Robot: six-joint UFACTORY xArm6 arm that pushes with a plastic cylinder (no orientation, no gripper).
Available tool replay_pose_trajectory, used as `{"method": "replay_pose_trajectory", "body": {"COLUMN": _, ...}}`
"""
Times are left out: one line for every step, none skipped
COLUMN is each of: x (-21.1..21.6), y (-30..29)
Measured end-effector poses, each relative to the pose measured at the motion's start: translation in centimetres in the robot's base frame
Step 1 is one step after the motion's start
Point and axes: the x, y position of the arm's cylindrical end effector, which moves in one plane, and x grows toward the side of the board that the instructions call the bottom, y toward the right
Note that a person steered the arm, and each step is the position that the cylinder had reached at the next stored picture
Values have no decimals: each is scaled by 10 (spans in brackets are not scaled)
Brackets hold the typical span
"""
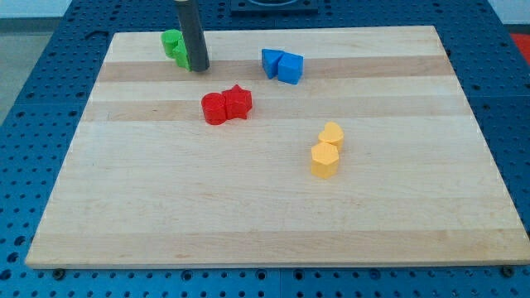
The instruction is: Point your arm at the blue cube
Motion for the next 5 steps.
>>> {"method": "replay_pose_trajectory", "body": {"x": 0, "y": 1}}
{"method": "replay_pose_trajectory", "body": {"x": 0, "y": 5}}
{"method": "replay_pose_trajectory", "body": {"x": 0, "y": 19}}
{"method": "replay_pose_trajectory", "body": {"x": 0, "y": 33}}
{"method": "replay_pose_trajectory", "body": {"x": 3, "y": 38}}
